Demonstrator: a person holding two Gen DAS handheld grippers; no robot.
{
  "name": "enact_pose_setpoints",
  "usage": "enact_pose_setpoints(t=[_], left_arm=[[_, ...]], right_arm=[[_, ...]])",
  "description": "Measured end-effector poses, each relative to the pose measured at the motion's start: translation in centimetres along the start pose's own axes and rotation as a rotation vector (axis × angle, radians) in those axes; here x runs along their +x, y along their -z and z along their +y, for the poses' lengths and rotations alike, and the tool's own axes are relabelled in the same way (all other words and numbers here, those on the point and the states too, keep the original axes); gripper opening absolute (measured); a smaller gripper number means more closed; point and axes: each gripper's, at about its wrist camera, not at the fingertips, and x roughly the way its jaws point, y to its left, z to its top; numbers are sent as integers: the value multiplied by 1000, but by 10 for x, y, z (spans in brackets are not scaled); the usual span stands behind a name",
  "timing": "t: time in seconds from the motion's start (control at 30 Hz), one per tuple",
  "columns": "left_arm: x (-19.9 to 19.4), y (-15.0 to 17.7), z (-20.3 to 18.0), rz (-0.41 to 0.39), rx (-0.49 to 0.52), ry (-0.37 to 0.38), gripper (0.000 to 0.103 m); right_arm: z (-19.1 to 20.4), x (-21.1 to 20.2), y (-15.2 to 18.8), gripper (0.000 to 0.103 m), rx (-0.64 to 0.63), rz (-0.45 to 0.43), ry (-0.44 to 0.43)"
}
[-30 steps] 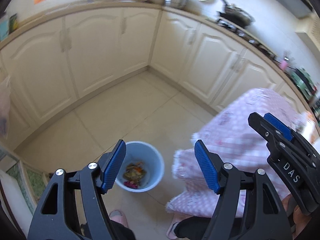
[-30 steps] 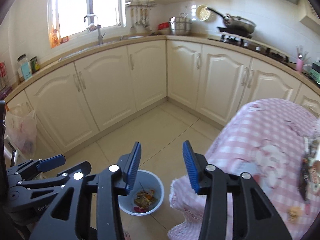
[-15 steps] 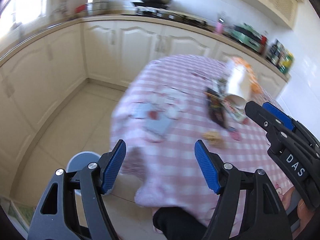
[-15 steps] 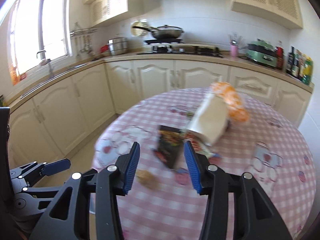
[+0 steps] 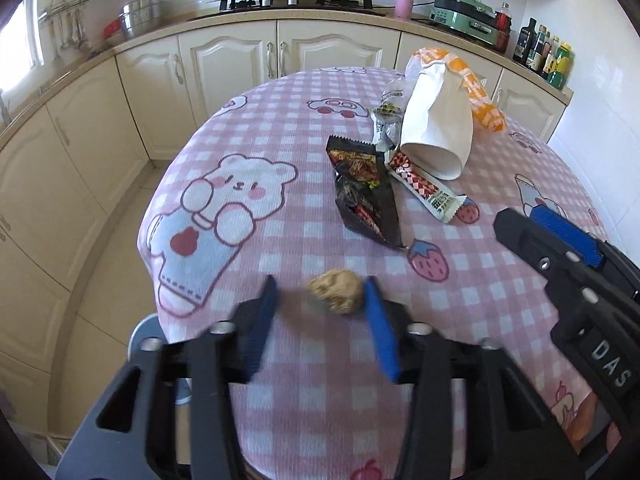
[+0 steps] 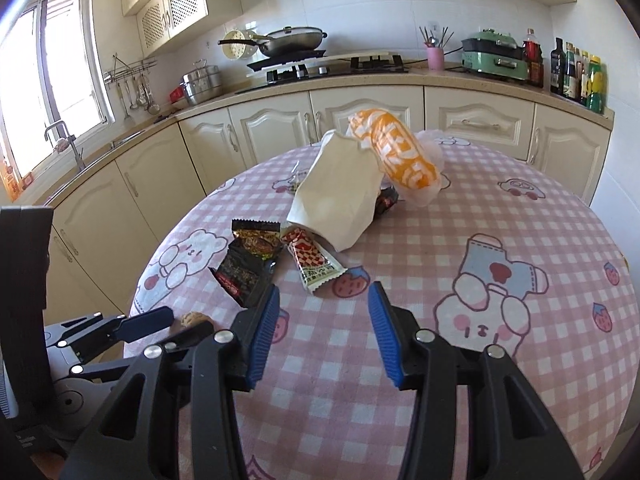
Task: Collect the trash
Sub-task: 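Grasp the bread crust with the left tool while the right tool grasps the dark wrapper, then move both tools over the bucket and release the crust and wrapper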
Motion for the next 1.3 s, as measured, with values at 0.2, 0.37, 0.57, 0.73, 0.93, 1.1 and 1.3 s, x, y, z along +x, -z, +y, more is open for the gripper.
enact_pose_setpoints(t=[0.2, 0.37, 0.57, 0.73, 0.93, 1.1, 1.3], left_arm=[[-9, -2, 17, -41, -41, 0, 27], [-19, -6, 47, -73, -98, -29, 27], [-26, -5, 81, -94, -158, -74, 27], [-28, -1, 103, -97, -188, -95, 27], [-30, 3, 116, -99, -205, -91, 27], [-32, 6, 125, -103, -219, -83, 27], [-39, 11, 138, -118, -244, -75, 27]], right_arm=[[9, 14, -7, 46, 5, 26, -45], [27, 25, -12, 46, -16, 38, -70], [53, 43, -19, 47, -42, 68, -97], [71, 65, -27, 47, -59, 104, -90], [71, 95, -32, 46, 4, 186, -72], [73, 93, -32, 16, -25, 178, -56], [85, 76, -29, 10, -67, 128, -107]])
